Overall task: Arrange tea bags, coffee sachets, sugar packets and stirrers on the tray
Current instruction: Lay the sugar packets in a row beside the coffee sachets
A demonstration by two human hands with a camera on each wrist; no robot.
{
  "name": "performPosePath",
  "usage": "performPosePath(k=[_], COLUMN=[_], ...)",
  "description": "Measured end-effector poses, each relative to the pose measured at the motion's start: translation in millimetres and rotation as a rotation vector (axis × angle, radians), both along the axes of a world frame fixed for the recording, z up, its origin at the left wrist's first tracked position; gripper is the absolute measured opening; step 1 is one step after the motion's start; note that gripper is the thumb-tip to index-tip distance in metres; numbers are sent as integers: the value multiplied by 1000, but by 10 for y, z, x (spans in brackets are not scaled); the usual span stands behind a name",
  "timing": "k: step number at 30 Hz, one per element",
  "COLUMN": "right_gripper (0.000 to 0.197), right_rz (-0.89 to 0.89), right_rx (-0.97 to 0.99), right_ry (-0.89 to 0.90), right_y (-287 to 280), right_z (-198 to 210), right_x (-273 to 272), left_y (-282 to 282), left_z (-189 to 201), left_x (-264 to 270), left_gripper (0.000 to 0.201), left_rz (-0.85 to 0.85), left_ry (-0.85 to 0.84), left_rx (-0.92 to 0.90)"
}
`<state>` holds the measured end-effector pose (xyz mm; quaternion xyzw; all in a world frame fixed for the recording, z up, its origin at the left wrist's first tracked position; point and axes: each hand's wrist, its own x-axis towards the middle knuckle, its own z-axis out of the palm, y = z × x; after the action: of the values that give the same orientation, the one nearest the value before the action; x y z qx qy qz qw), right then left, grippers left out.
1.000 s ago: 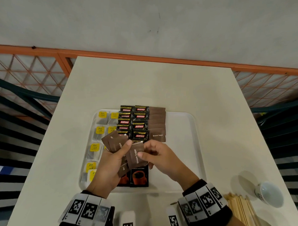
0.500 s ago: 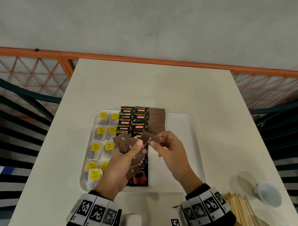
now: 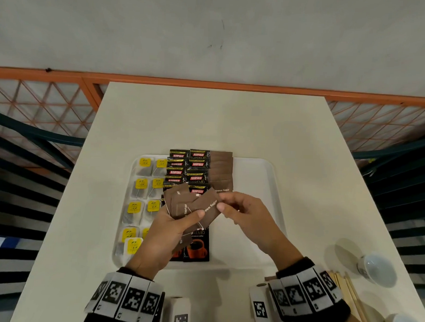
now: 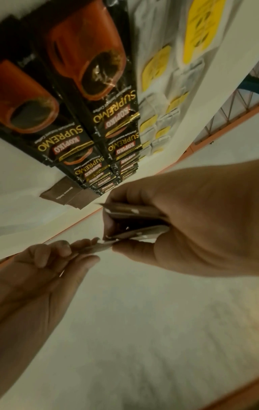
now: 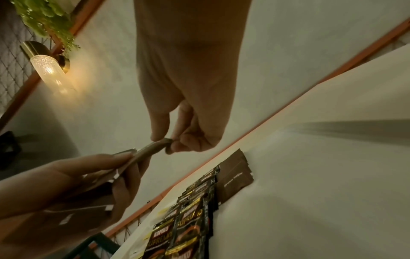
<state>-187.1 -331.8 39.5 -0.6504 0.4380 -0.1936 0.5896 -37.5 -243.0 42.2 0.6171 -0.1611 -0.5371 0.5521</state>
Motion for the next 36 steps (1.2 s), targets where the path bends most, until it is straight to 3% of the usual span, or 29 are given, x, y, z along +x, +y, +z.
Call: performPosePath(k=[3,6,12,28,36], right_gripper=[10,6,6,12,17], right_rz=[-11,-143,-490,-412,-398], right_rx=[130,268,263,-70,-121], right_ry=[-8,-47,21,331,347], right_y=[-17,-46,-229,-210,-232], right_z=[-75,-208,-522,-642,-686], right_x=[-18,-80,-108,118,141], left_y=[8,50,161,127,112], left_z=[-40,-85,-155,-107,-99], left_x=[-7,41,173,126,54], left_gripper=[20,13,22,27,15], left_rz=[1,48,107,100,92], left_ry=[21,75,217,160,96], left_rx=[58,93,105,157,152])
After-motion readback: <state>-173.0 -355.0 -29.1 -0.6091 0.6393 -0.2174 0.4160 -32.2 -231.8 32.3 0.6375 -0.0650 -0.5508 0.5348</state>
